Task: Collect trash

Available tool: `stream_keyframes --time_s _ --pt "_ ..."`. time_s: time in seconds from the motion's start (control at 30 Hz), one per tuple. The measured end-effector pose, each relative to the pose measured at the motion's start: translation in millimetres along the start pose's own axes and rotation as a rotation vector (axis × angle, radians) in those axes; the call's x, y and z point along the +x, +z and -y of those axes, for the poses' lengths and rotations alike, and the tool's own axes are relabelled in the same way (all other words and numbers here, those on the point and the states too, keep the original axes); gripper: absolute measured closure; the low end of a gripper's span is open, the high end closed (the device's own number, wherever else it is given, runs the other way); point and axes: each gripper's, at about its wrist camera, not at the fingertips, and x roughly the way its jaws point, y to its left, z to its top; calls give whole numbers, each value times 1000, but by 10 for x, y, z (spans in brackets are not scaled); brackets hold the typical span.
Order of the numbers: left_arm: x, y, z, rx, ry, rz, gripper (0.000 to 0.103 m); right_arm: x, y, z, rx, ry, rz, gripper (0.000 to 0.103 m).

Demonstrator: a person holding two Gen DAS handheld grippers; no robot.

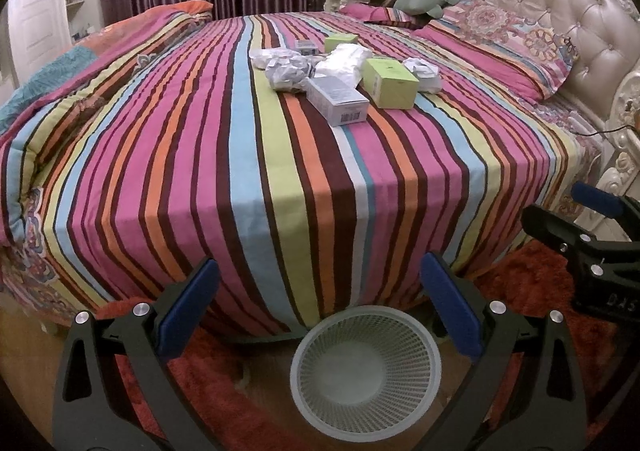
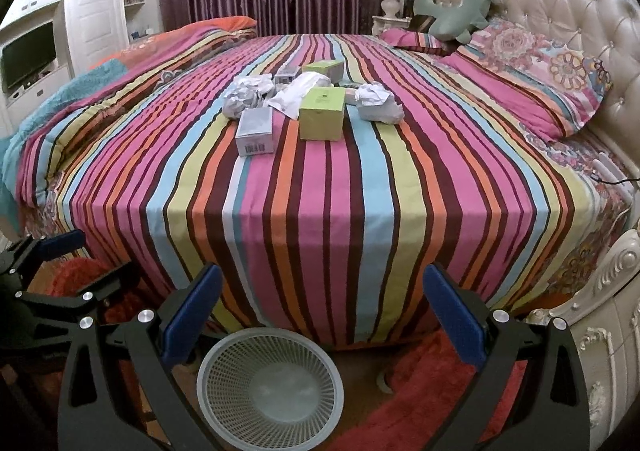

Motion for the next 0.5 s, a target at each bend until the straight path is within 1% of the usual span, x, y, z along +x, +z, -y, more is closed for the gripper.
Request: stream_keyframes --time_s 0.23,0.33,0.43,0.5 --pt "78 -7 -7 15 13 -16 6 34 -1 -1 -5 11 -3 7" --pt "89 -9 -12 13 1 -18 6 59 2 37 20 28 -10 7" --pt "77 1 -40 -5 -20 -11 6 67 18 88 40 15 0 7" --pt "69 21 -71 -26 -36 -2 6 54 35 142 56 5 23 7"
